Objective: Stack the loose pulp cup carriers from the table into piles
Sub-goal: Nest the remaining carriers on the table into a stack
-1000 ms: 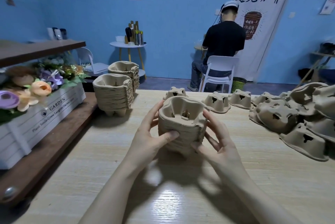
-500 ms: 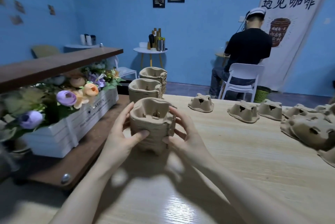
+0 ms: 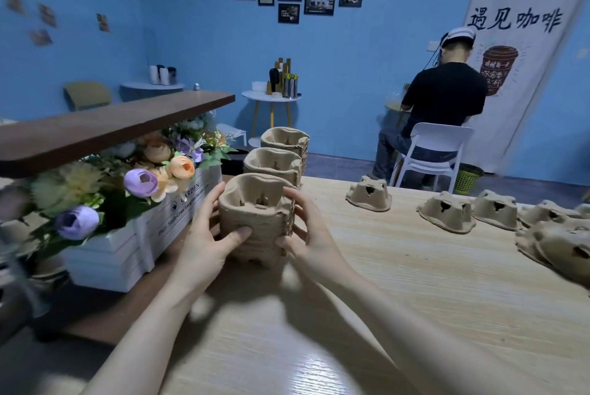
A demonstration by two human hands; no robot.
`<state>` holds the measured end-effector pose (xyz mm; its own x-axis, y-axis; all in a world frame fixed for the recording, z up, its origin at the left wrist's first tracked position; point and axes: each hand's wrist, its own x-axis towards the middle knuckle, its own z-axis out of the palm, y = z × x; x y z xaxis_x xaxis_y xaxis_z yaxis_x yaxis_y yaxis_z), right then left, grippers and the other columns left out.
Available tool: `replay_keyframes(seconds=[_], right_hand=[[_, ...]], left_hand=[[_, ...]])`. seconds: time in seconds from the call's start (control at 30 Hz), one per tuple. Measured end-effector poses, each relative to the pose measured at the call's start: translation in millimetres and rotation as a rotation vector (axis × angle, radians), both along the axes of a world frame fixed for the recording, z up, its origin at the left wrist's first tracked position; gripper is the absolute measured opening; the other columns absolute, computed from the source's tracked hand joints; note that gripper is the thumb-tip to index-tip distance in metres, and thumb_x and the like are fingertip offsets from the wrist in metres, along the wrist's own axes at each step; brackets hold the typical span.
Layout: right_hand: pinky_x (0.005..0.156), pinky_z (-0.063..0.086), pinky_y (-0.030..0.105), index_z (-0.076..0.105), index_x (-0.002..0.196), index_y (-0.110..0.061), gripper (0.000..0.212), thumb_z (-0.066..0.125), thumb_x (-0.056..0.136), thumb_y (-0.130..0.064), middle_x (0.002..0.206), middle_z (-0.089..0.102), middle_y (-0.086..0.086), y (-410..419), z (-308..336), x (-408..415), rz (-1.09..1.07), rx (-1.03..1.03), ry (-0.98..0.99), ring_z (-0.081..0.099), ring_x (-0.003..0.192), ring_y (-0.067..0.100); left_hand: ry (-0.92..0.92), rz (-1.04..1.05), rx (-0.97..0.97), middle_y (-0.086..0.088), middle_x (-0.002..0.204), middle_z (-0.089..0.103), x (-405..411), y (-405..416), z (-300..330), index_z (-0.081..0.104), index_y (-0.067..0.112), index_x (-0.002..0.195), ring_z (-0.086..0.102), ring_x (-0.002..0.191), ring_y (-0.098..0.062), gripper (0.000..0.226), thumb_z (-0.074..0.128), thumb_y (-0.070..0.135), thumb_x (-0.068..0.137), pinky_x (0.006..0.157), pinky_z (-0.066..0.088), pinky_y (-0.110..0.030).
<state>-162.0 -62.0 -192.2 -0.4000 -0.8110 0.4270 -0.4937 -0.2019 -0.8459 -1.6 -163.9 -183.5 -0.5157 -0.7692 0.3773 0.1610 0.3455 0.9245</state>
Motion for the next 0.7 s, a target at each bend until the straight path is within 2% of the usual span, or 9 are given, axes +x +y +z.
replay_keyframes(seconds=[0.17,0.27,0.43,0.6,0.63,0.7], right_hand=[[0.113,0.037,0.046,0.039,0.135,-0.046,0.077,0.060,0.072,-0.007,0.140,0.041,-0.010,-1.6,0.0,0.4,-0.008,0.017,-0.001,0.041,0.133,0.008],[0.112,0.038,0.046,0.038,0.136,-0.045,0.076,0.059,0.073,-0.008,0.141,0.040,-0.009,-3.3,-0.1,-0.9,-0.012,0.023,0.005,0.040,0.133,0.009],[0.113,0.037,0.046,0.038,0.137,-0.040,0.077,0.057,0.070,-0.007,0.141,0.040,-0.011,-7.6,3.4,-2.1,-0.003,0.031,0.019,0.039,0.135,0.008],[0.107,0.044,0.047,0.037,0.138,-0.044,0.077,0.058,0.074,-0.008,0.144,0.038,-0.012,-2.1,0.5,-5.1,0.024,0.033,0.028,0.039,0.135,0.006],[0.107,0.044,0.047,0.036,0.141,-0.042,0.077,0.059,0.075,-0.009,0.146,0.037,-0.012,-1.2,0.8,-5.6,0.029,0.037,0.039,0.038,0.136,0.005],[0.109,0.042,0.047,0.034,0.144,-0.039,0.079,0.060,0.076,-0.009,0.148,0.037,-0.013,0.1,2.6,-6.6,0.030,0.047,0.067,0.036,0.137,0.005]], left_hand=[[-0.006,0.005,-0.002,-0.003,0.146,0.049,-1.2,-0.6,0.9,0.037,0.031,0.147,0.057,0.113,0.009,0.079,0.068,-0.006,0.085,0.094,0.048,-0.013],[-0.024,0.016,0.005,-0.003,0.146,0.049,-4.1,0.4,2.6,0.035,0.032,0.148,0.058,0.115,-0.003,0.080,0.066,-0.007,0.087,0.090,0.050,-0.011],[-0.037,0.037,0.008,0.000,0.149,0.047,-4.2,-2.8,1.9,0.036,0.034,0.148,0.055,0.124,-0.013,0.079,0.067,-0.005,0.087,0.100,0.047,-0.024],[-0.105,0.051,-0.033,0.001,0.150,0.045,-3.5,-4.6,0.9,0.033,0.036,0.150,0.055,0.123,-0.011,0.080,0.069,-0.001,0.088,0.091,0.048,-0.012],[-0.130,0.065,-0.052,0.001,0.150,0.044,-3.5,-5.1,1.2,0.032,0.036,0.151,0.054,0.122,-0.010,0.081,0.069,0.001,0.088,0.095,0.048,-0.015],[-0.204,0.112,-0.101,0.003,0.150,0.042,-1.6,-5.5,3.4,0.030,0.037,0.152,0.052,0.124,-0.012,0.081,0.071,0.007,0.088,0.107,0.045,-0.034]])
